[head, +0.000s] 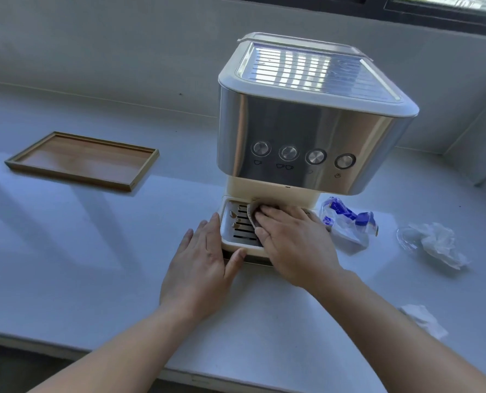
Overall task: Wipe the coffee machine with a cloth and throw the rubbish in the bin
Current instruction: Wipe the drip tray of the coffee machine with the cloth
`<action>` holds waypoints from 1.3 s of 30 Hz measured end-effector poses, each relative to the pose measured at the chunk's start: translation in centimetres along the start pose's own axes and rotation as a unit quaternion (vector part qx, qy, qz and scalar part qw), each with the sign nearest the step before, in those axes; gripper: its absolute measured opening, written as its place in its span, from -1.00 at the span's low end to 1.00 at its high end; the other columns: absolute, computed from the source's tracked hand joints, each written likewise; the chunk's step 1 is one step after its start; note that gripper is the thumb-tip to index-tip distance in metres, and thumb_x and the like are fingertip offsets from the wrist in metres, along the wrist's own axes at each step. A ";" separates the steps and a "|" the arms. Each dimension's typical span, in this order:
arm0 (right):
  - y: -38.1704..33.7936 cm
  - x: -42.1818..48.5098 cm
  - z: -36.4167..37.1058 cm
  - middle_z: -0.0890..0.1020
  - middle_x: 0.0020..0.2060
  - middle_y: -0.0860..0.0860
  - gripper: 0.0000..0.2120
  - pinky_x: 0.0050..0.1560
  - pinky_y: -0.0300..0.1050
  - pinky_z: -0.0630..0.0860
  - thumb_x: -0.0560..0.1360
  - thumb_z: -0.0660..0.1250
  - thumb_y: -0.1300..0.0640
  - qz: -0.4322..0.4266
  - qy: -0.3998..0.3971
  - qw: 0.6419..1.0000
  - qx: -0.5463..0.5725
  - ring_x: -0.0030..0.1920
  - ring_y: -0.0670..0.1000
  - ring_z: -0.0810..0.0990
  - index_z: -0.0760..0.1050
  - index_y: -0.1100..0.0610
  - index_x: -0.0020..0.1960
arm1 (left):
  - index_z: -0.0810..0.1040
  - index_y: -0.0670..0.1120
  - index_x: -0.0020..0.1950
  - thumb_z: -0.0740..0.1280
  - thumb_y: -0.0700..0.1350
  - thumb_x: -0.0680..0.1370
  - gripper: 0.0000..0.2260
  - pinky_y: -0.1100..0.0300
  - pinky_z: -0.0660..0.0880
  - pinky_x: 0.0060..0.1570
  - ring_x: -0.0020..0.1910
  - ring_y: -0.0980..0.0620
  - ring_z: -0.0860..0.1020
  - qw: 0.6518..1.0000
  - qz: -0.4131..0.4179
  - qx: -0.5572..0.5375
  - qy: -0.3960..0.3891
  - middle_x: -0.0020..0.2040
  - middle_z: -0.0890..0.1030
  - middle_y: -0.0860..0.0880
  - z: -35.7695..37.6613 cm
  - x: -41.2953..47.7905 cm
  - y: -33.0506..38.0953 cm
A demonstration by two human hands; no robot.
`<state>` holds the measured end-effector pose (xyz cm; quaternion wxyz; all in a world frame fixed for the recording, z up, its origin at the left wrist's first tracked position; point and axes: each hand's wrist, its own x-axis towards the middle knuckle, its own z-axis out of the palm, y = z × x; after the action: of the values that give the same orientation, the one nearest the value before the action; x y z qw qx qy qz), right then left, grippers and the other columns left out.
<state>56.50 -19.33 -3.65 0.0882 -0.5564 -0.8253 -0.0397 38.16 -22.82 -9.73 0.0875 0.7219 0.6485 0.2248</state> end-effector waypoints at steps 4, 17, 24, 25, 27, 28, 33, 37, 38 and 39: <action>0.4 -2.2 0.6 0.57 0.30 -0.12 -0.62 0.31 0.00 0.36 0.62 0.10 -0.08 -0.019 0.049 0.999 0.012 0.32 0.01 0.47 0.52 -0.03 0.33 | -0.16 -0.03 0.60 -0.17 0.39 0.56 -0.26 0.17 -0.14 0.56 0.59 0.11 0.06 1.000 0.000 -0.001 -0.002 0.62 0.13 0.01 0.1 0.0 -0.1; 3.1 -2.7 1.1 0.70 0.08 -0.06 -0.79 0.11 0.06 0.51 0.58 0.29 0.03 -0.060 0.173 0.983 0.019 0.06 0.08 0.63 0.68 0.07 0.05 | -0.11 -0.02 0.60 -0.12 0.39 0.57 -0.26 0.14 -0.11 0.57 0.59 0.09 0.08 1.000 -0.003 -0.019 0.003 0.61 0.17 -0.01 0.0 0.1 -0.1; 0.6 -1.9 0.6 0.70 0.08 -0.11 -0.81 0.14 -0.03 0.48 0.58 0.31 0.06 -0.078 0.121 0.978 0.153 0.07 0.01 0.62 0.67 0.04 0.10 | -0.09 -0.01 0.61 -0.12 0.39 0.55 -0.25 0.14 -0.10 0.58 0.59 0.13 0.05 0.999 -0.014 -0.035 -0.003 0.62 0.13 0.05 -0.1 0.3 -0.1; 0.5 -1.2 0.2 0.69 0.11 -0.12 -0.79 0.17 -0.03 0.48 0.59 0.30 0.05 -0.063 0.103 0.978 0.172 0.11 0.00 0.61 0.65 0.03 0.15 | -0.09 -0.01 0.61 -0.09 0.38 0.55 -0.26 0.15 -0.10 0.58 0.59 0.13 0.05 0.999 -0.014 -0.038 -0.001 0.62 0.13 0.06 -0.1 0.3 -0.1; -0.1 -0.3 -0.3 0.62 0.24 -0.15 -0.73 0.26 0.03 0.42 0.62 0.24 -0.03 -0.058 0.051 0.985 0.151 0.23 -0.02 0.54 0.60 -0.03 0.25 | -0.08 0.00 0.61 -0.09 0.39 0.55 -0.26 0.19 -0.12 0.57 0.59 0.15 0.06 0.999 -0.014 -0.043 0.002 0.62 0.14 0.08 -0.1 0.2 -0.2; -0.6 -0.3 -0.2 0.57 0.29 -0.18 -0.69 0.29 0.05 0.39 0.62 0.20 -0.07 -0.074 0.031 0.989 0.123 0.27 -0.02 0.50 0.56 -0.08 0.30 | -0.07 0.00 0.61 -0.11 0.40 0.54 -0.25 0.21 -0.14 0.56 0.58 0.16 0.06 0.999 -0.015 -0.044 0.002 0.61 0.14 0.08 -0.1 0.2 -0.2; 1.8 -2.0 0.1 0.62 0.23 -0.19 -0.70 0.21 0.06 0.46 0.60 0.20 -0.06 -0.091 0.065 0.990 0.086 0.20 0.01 0.55 0.62 -0.07 0.22 | -0.08 -0.02 0.61 -0.06 0.36 0.56 -0.27 0.19 -0.12 0.56 0.59 0.13 0.07 0.999 -0.010 -0.035 0.003 0.61 0.16 0.05 -0.1 0.2 -0.3; 1.0 -2.4 0.6 0.69 0.12 -0.14 -0.80 0.11 0.12 0.49 0.55 0.32 0.04 -0.012 0.132 0.988 0.077 0.09 0.09 0.60 0.68 -0.01 0.09 | -0.11 -0.04 0.61 -0.05 0.33 0.58 -0.28 0.15 -0.10 0.58 0.59 0.12 0.05 0.999 -0.011 -0.033 -0.001 0.62 0.14 0.03 -0.1 0.2 -0.3; 0.0 -2.3 0.8 0.68 0.12 -0.14 -0.79 0.12 0.12 0.49 0.55 0.31 0.02 -0.024 0.127 0.989 0.077 0.10 0.08 0.59 0.68 -0.01 0.10 | -0.12 -0.04 0.61 -0.06 0.34 0.58 -0.28 0.15 -0.10 0.58 0.60 0.12 0.04 0.999 -0.011 -0.032 -0.004 0.62 0.13 0.04 -0.1 0.2 -0.3; -0.8 -2.1 0.9 0.67 0.15 -0.15 -0.76 0.13 0.12 0.48 0.56 0.29 -0.01 -0.054 0.114 0.989 0.077 0.11 0.07 0.59 0.66 -0.03 0.13 | -0.12 -0.04 0.61 -0.06 0.34 0.58 -0.28 0.15 -0.11 0.58 0.60 0.13 0.03 0.999 -0.012 -0.033 -0.006 0.62 0.11 0.04 -0.2 0.2 -0.2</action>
<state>56.47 -21.43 -4.92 0.2219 -0.4945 -0.8393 -0.0433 37.88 -22.62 -9.61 0.1185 0.7119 0.6491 0.2405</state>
